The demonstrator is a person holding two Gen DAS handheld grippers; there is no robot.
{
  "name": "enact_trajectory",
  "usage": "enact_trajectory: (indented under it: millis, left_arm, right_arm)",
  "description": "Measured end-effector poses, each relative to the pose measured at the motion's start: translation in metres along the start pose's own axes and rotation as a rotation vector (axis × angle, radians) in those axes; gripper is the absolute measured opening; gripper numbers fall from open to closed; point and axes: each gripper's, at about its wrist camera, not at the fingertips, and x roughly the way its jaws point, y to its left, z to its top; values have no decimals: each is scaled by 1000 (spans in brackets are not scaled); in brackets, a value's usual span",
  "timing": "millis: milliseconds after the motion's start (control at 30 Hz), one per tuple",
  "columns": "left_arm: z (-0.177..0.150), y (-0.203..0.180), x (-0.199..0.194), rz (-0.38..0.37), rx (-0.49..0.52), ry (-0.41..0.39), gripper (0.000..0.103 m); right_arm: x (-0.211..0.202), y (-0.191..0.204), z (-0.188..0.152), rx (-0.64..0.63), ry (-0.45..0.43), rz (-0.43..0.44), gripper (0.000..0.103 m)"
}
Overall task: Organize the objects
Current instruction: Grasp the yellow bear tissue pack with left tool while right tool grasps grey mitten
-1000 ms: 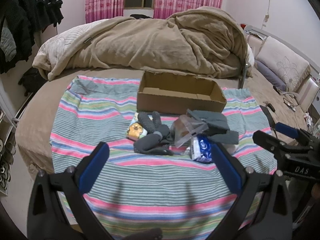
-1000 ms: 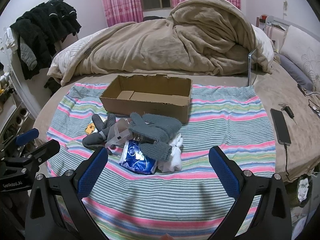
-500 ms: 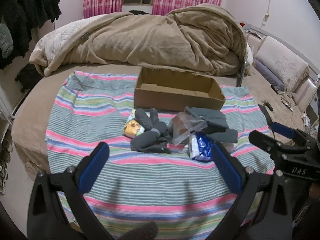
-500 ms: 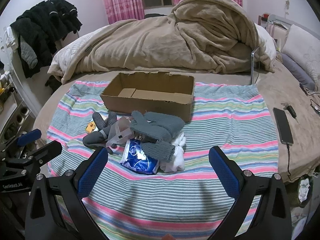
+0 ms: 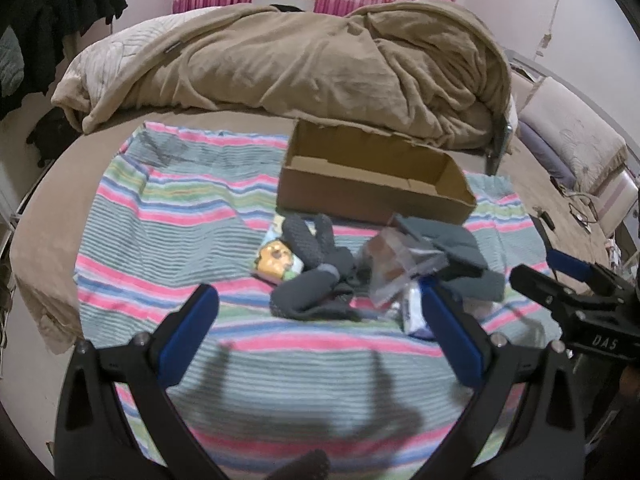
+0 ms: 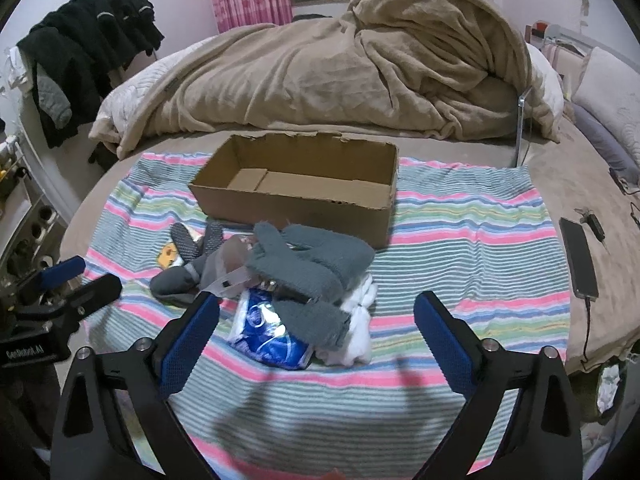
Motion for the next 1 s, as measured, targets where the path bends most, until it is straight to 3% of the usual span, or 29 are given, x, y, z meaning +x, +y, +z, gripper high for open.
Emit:
enact_trajectory:
  millis: [167,567,633,833,900,1000]
  left_arm:
    - [11,7,21,-5,9,10,102]
    - [27,28,80,5,9,71,100]
    - [25,32,87,3,11,89,91]
    - [15,28,100,-27,50,115,87]
    - [15,30,107,-29,34,128,80]
    - [18,36,109,-35,6,126,79]
  right_arm:
    - [20,-11,8,8,19,-4,98]
    - [69,-27,19,25,93,17,81]
    - [75,-27,19,27,103,21,79]
    - [87,-27,19,28,121,50,68]
    - [90,-25,19,28,124,58,67]
    - [90,-24,19,24,124,68,63]
